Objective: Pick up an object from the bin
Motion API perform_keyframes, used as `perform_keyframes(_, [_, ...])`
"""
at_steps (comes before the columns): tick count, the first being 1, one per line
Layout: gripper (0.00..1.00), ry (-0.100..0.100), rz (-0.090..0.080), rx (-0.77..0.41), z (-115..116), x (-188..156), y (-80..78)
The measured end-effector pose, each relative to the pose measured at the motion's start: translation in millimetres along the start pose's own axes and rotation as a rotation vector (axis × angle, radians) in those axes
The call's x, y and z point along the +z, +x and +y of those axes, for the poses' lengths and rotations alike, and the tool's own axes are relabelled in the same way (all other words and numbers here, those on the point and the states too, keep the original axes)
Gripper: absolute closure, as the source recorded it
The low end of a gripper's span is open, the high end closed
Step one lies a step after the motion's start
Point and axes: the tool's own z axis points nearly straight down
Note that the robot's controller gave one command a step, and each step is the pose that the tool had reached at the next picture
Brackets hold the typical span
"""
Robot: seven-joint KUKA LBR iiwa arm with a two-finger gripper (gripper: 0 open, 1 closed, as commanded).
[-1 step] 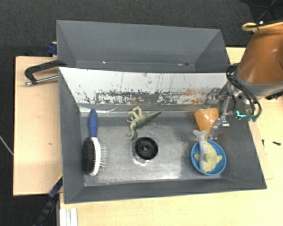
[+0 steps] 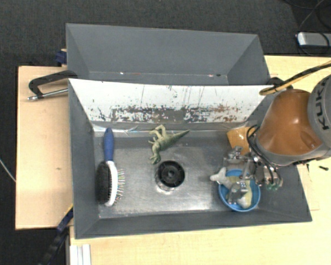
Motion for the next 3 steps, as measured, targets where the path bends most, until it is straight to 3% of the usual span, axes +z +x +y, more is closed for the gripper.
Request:
perform_keyframes(1, [1.00,0.003,-0.012,-0.002,-0.9,-3.5,-4.3])
perform_keyframes(2, [1.00,0.002,-0.011,0.031,-5.7,-138.7,-11.4])
perform_keyframes(3, [1.00,0.003,-0.002,-0.044,-45.9,-104.9,-42.6])
